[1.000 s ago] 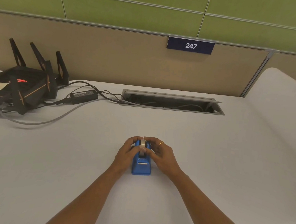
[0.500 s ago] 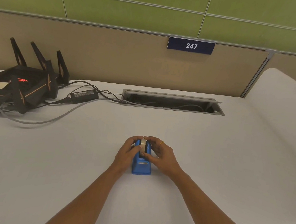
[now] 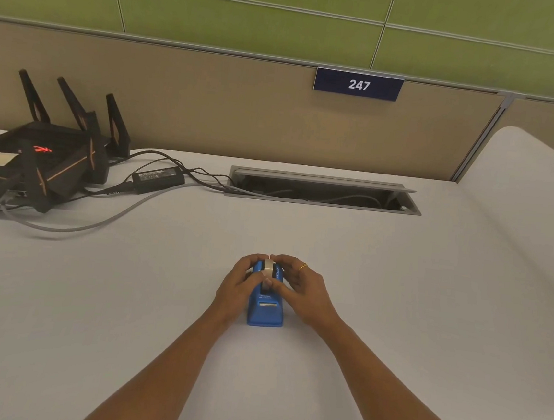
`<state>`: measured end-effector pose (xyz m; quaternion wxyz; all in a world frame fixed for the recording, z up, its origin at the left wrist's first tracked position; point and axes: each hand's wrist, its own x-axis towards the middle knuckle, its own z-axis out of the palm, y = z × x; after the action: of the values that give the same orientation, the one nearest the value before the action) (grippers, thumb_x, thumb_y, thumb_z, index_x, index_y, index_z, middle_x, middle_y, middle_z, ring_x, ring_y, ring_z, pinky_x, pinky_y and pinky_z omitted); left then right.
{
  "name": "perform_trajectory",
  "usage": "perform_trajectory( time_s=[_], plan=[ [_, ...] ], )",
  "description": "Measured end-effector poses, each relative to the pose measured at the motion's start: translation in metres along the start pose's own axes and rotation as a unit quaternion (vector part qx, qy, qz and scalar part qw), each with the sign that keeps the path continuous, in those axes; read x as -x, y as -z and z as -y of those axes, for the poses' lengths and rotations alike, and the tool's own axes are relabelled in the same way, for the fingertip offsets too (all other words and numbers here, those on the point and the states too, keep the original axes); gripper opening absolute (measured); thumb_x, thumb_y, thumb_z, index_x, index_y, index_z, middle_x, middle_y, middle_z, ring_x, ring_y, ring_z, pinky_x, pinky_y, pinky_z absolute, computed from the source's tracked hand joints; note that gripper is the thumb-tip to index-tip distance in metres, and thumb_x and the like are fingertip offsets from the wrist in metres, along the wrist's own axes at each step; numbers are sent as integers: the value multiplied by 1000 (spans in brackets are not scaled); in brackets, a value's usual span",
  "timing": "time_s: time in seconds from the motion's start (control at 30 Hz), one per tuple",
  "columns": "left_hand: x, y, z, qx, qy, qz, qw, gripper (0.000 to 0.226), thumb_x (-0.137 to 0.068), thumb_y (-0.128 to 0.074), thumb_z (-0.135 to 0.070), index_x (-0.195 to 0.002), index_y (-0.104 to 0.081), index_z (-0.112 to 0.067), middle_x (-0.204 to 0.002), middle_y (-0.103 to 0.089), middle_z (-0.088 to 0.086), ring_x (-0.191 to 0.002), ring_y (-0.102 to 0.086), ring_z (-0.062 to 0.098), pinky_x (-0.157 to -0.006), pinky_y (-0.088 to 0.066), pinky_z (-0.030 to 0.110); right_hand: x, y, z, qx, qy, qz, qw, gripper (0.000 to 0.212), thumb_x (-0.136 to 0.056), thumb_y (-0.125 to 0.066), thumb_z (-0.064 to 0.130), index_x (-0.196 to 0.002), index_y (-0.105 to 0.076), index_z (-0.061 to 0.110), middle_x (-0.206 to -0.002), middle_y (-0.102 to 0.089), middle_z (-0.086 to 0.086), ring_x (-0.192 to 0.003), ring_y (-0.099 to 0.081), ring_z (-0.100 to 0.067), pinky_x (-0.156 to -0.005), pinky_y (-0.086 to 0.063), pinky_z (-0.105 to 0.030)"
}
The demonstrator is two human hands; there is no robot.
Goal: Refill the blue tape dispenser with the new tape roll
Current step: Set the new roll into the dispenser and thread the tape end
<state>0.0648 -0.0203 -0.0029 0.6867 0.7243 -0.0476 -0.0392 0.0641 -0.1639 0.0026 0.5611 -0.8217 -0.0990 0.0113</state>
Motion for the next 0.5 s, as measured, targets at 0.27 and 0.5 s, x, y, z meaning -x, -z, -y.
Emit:
perform_trajectory(
  time_s=[0.27, 0.5],
  plan=[
    [-1, -1, 1, -13, 1, -9, 1000, 28, -90, -45, -11, -118, -50, -12, -120, -54, 7, -106, -53, 18, -83, -47, 20, 2, 3, 0, 16, 6, 16, 1000, 53, -77, -72, 14, -125, -49, 13, -123, -59, -5, -110, -55, -10, -88, -39, 2],
    [-1, 0, 1, -12, 3, -6, 1000, 28, -89, -48, -17, -117, -51, -15, -120, -55, 5, -105, -54, 16, -81, -48, 17, 2, 0, 1, -9, -1, 1, 1000, 49, -79, -69, 24, -123, -51, 16, -123, -60, -2, -114, -56, -12, -100, -42, -18]
  ],
)
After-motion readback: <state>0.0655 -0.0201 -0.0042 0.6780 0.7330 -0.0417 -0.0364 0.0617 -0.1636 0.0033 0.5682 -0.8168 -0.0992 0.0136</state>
